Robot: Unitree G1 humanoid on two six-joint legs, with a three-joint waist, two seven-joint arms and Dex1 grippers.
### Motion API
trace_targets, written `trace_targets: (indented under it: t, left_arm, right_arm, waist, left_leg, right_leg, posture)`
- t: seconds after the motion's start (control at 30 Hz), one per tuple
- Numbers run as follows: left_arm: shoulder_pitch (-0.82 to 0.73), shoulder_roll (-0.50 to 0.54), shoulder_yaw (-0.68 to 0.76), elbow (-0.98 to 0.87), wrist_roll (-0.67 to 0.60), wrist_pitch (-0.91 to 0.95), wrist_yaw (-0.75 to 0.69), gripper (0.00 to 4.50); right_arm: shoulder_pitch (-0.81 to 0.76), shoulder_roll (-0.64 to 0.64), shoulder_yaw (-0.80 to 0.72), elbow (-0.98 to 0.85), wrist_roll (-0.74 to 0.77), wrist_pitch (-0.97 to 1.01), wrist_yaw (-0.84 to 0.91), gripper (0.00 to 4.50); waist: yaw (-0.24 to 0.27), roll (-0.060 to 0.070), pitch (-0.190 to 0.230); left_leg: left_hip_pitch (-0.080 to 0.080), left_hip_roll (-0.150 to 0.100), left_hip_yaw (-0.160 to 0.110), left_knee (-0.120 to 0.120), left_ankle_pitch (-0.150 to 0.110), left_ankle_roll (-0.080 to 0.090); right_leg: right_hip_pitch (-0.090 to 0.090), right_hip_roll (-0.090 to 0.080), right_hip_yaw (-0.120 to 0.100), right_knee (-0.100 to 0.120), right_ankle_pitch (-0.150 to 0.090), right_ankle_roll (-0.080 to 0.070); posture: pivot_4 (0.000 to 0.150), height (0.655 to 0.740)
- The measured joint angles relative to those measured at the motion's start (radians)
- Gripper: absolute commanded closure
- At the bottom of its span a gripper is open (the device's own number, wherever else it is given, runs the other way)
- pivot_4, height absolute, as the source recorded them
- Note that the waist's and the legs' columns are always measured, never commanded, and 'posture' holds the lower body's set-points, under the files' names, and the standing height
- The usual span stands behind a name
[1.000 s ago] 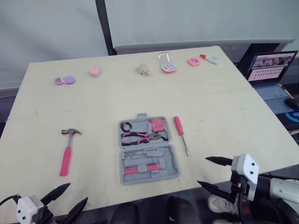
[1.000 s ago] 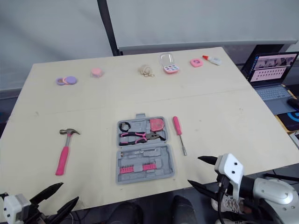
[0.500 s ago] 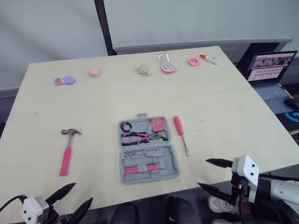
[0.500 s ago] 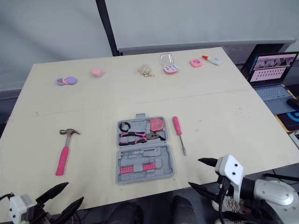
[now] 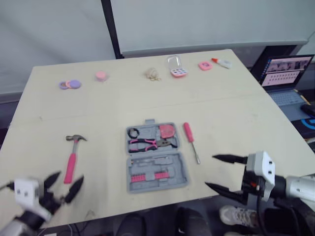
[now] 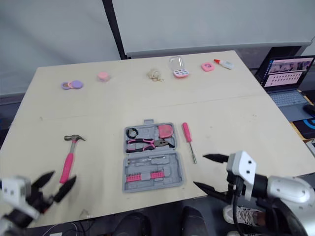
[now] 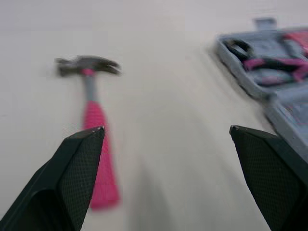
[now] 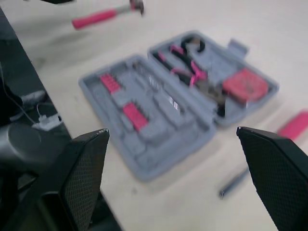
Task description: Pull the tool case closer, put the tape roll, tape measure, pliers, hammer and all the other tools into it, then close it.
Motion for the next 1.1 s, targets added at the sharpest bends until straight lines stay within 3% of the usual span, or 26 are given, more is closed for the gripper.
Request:
trace_targets:
  t: [0.17, 0.37, 0.47, 0.73, 1.1]
  left_arm:
    - [-0.054, 0.033, 0.001, -0.100, -0.069, 0.214, 0.147, 0.04]
    - [-0.157, 0.075, -0.008, -0.120, -0.060, 0.390, 0.274, 0.04]
    - [-0.239, 0.151, -0.020, -0.075, -0.032, 0.468, 0.302, 0.04]
    - [-0.459, 0.246, -0.093, 0.134, 0.029, 0.597, 0.291, 0.04]
    - [-0.520, 0.225, -0.213, 0.371, 0.145, 0.512, 0.201, 0.04]
  right_arm:
    - [-0.054, 0.000, 0.014, -0.010, 0.017, 0.033, -0.013, 0.00]
    - [-0.084, 0.001, 0.024, -0.012, 0.025, 0.055, -0.024, 0.00]
    - [-0.090, 0.001, 0.045, -0.012, 0.022, 0.055, -0.024, 0.00]
    - [-0.079, 0.002, 0.050, -0.006, -0.006, 0.050, -0.024, 0.00]
    - [-0.043, 0.002, 0.043, -0.004, -0.032, 0.045, -0.027, 0.00]
  waist:
    - [-0.018, 0.001, -0.001]
    - [-0.005, 0.001, 0.000]
    - [0.000, 0.000, 0.000]
    - [-0.005, 0.000, 0.000]
    - [-0.002, 0.000, 0.000]
  left_leg:
    - [-0.001, -0.002, 0.003, -0.004, -0.002, 0.001]
    - [-0.002, -0.005, 0.002, -0.002, -0.002, 0.000]
    - [-0.001, -0.005, 0.001, -0.002, 0.001, -0.004]
    - [0.000, -0.004, 0.003, -0.004, 0.003, -0.006]
    - [0.000, -0.004, 0.004, -0.004, 0.004, -0.008]
  right_leg:
    - [-0.001, 0.001, 0.000, 0.001, 0.000, 0.000]
    - [0.000, 0.003, -0.002, -0.003, 0.000, 0.000]
    - [0.001, 0.004, -0.002, -0.001, 0.000, 0.001]
    - [-0.003, 0.004, 0.000, 0.004, 0.000, 0.000]
    - [-0.002, 0.004, -0.001, 0.004, 0.000, 0.000]
  posture:
    - [0.150, 0.7287]
    - [0.150, 0.7287]
    - [0.150, 0.7287]
    - [0.150, 0.7287]
    - [0.150, 0.7287]
